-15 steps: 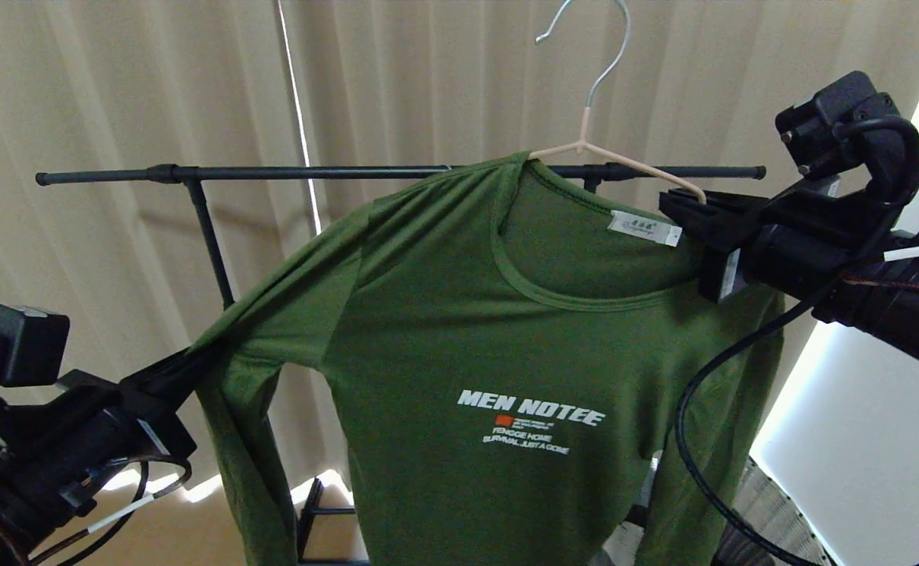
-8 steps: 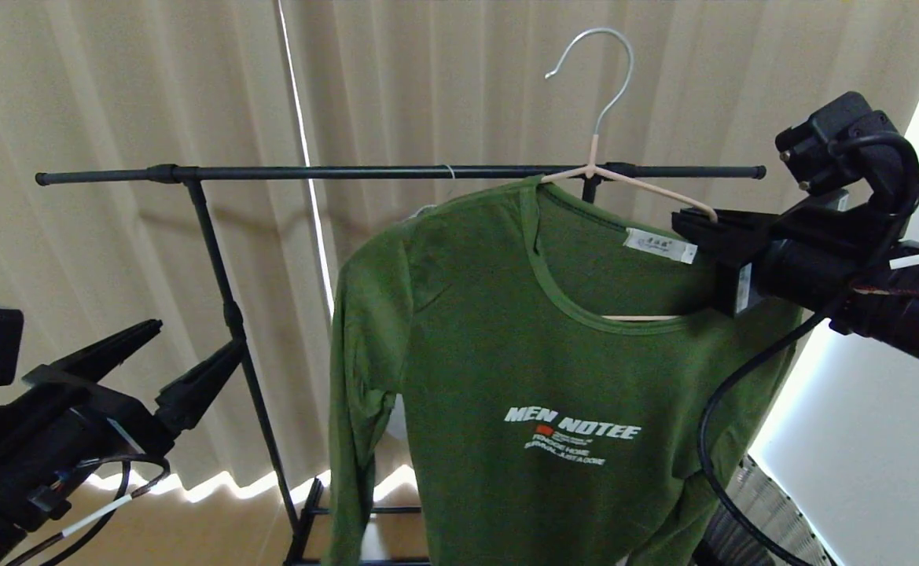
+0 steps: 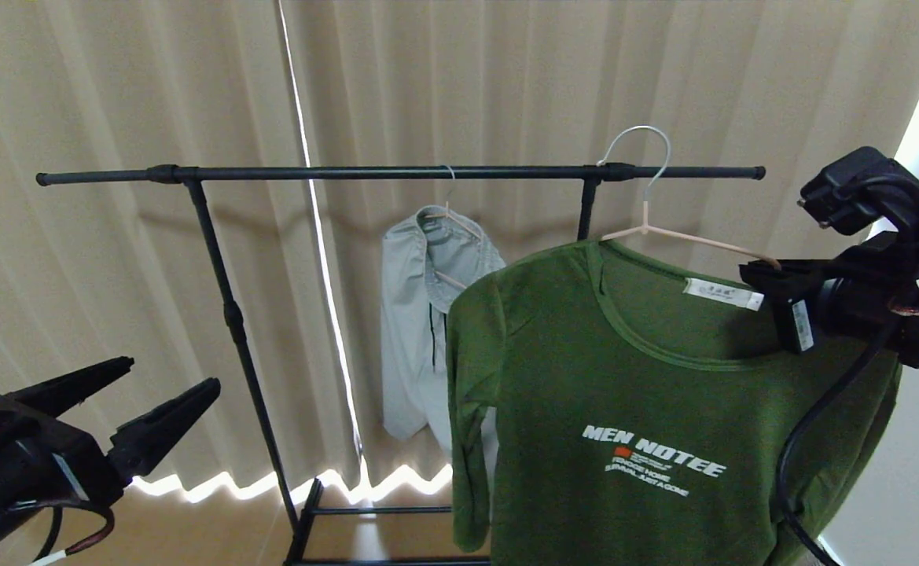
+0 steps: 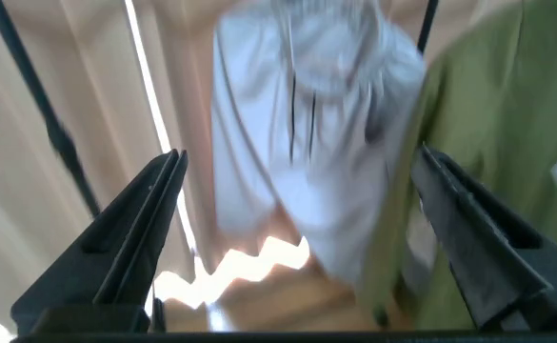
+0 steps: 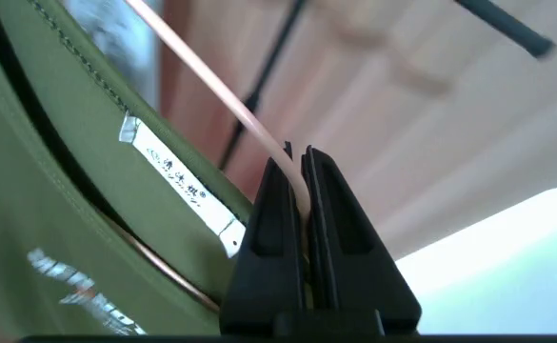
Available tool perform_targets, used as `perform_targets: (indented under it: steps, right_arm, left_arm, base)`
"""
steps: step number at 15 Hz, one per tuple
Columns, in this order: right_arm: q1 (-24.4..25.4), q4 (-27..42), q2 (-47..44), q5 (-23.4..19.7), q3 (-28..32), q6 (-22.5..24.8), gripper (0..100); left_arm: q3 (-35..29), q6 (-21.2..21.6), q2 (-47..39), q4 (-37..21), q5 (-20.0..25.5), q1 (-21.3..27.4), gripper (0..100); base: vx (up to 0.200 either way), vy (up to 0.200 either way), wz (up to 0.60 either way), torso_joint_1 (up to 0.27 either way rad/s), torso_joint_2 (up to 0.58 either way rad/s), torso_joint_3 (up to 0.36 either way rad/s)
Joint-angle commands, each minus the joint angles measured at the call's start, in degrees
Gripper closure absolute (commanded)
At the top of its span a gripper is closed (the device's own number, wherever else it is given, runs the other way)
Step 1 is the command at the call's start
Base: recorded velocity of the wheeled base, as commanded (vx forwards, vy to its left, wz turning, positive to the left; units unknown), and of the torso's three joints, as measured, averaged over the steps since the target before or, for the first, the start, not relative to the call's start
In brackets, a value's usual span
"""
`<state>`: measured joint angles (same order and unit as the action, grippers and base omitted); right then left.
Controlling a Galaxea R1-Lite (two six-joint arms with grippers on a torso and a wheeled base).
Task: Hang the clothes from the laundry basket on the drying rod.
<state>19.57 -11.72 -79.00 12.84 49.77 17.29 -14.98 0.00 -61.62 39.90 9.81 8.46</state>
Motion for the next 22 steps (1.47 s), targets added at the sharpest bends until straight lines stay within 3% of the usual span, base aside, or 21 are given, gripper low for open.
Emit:
perform_targets:
  steps: [1, 6, 13, 16, 19, 22]
  right_arm:
    - [-1.64, 2.4, 0.16, 1.23, 0.24, 0.03, 100]
    - [-3.57, 8.55, 0.25, 6.59, 1.11, -0.06, 100]
    - [-16.67, 12.33, 0.42, 8.26, 0.24, -0.15, 100]
    - [-16.31, 10.48, -0.72, 8.08, 0.94, -0.59, 100]
    - [-16.14, 4.24, -2.74, 8.26, 0.68, -0.5, 100]
    - [-15.87, 2.93, -2.83, 7.99, 0.59, -0.59, 100]
  left_arm:
    - [-4.18, 0.0, 5.9, -4.92, -0.06, -0.2, 0]
    - [-2.68, 0.79, 6.25, -4.83, 0.03, -0.11, 0]
    - [-2.77, 0.88, 6.08, -4.83, 0.03, -0.2, 0]
    - [-3.74, 0.7, 5.73, -4.83, 0.03, -0.11, 0]
    - [-4.09, 0.62, 5.99, -4.83, -0.06, -0.2, 0]
    - [-3.74, 0.62, 6.16, -4.92, -0.06, -0.2, 0]
  base:
    - [0.0, 0.0, 0.0, 0.0, 0.0, 0.0]
    - [0.0, 0.0, 0.0, 0.0, 0.0, 0.0]
    - [0.0, 0.0, 0.0, 0.0, 0.0, 0.0]
    - [0.0, 0.0, 0.0, 0.0, 0.0, 0.0]
    - [0.0, 0.0, 0.0, 0.0, 0.0, 0.0]
    - [0.2, 0.0, 0.0, -0.007, 0.0, 0.001]
